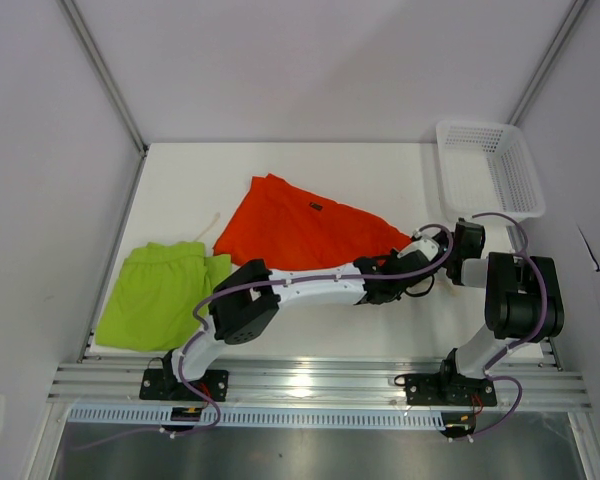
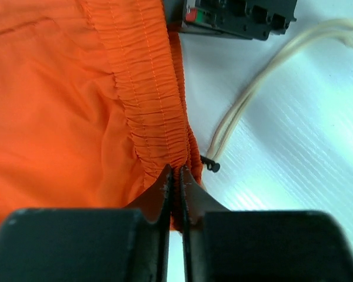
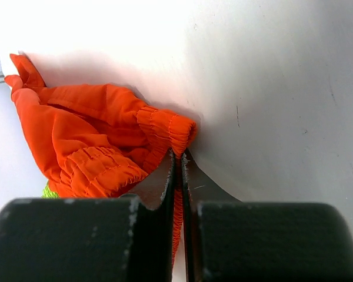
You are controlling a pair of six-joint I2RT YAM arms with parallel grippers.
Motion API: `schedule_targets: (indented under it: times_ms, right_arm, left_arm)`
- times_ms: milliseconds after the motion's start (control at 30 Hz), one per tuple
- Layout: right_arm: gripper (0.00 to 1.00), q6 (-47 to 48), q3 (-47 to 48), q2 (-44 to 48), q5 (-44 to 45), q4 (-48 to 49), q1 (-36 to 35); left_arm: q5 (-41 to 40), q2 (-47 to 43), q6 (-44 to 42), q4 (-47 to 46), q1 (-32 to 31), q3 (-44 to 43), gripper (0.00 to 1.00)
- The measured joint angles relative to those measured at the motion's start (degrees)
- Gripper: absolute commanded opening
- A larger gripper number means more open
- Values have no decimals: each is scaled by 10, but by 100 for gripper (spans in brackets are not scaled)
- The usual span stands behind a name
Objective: Fold and stack the shorts
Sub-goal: Fold the shorts
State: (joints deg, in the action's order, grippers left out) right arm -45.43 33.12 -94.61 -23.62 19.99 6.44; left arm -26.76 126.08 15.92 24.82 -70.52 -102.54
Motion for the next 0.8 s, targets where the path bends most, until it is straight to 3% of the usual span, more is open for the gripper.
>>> schedule_targets:
  times_ms: [33, 100, 133, 167, 267, 300, 467, 667, 700, 800]
  right_arm:
    - [0, 0, 0, 0, 0, 0, 0]
    - [2, 0, 0, 0, 0, 0, 0]
    - [7, 0, 0, 0, 1, 0, 0]
    - [13, 0, 0, 0, 2, 0, 0]
    - [32, 0, 0, 0, 5, 0, 0]
    - [39, -1, 0, 1, 4, 1, 1]
    - [50, -5, -5, 16, 6, 9, 15]
    - [74, -20, -18, 32, -7, 26, 38]
    - [82, -22, -21, 37, -8, 30, 39]
    - [90, -30, -38, 54, -17, 45, 45]
  left_arm:
    - [0, 1, 5, 2, -1, 0, 12]
    - [1, 3, 13, 7, -1, 0, 30]
    - [2, 3, 19, 12, -1, 0, 37]
    - [3, 4, 23, 16, -1, 0, 55]
    - [13, 6, 38, 25, 1, -2, 69]
    - [19, 7, 41, 26, 3, -2, 69]
    - [57, 7, 53, 26, 27, -2, 73]
    - [98, -8, 56, 24, 82, -2, 76]
    - [106, -14, 56, 24, 89, -2, 76]
    - [123, -35, 56, 23, 96, -2, 77]
